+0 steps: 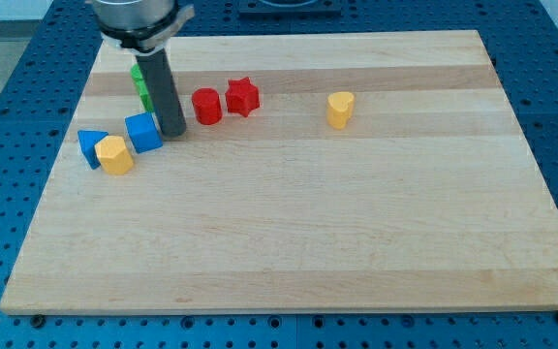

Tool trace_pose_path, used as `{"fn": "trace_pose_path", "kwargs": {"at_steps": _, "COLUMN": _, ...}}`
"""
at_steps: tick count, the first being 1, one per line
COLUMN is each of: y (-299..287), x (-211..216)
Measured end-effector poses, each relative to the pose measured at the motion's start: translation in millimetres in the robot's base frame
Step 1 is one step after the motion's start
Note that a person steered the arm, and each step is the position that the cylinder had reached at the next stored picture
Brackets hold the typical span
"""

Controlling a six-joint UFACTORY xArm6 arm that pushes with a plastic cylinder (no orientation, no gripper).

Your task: Push the red circle along with red star towards top center

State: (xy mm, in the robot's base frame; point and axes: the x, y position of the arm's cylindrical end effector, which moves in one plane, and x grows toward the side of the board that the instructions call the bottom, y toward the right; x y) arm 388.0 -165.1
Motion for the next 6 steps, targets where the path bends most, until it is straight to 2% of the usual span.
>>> {"fn": "trace_pose_path", "kwargs": {"at_steps": 2, "y": 13, "x": -26}}
{"fn": "trace_pose_path", "kwargs": {"at_steps": 5, "y": 92, "x": -26}}
{"fn": "trace_pose_path", "kwargs": {"at_steps": 6, "y": 91, "x": -26}}
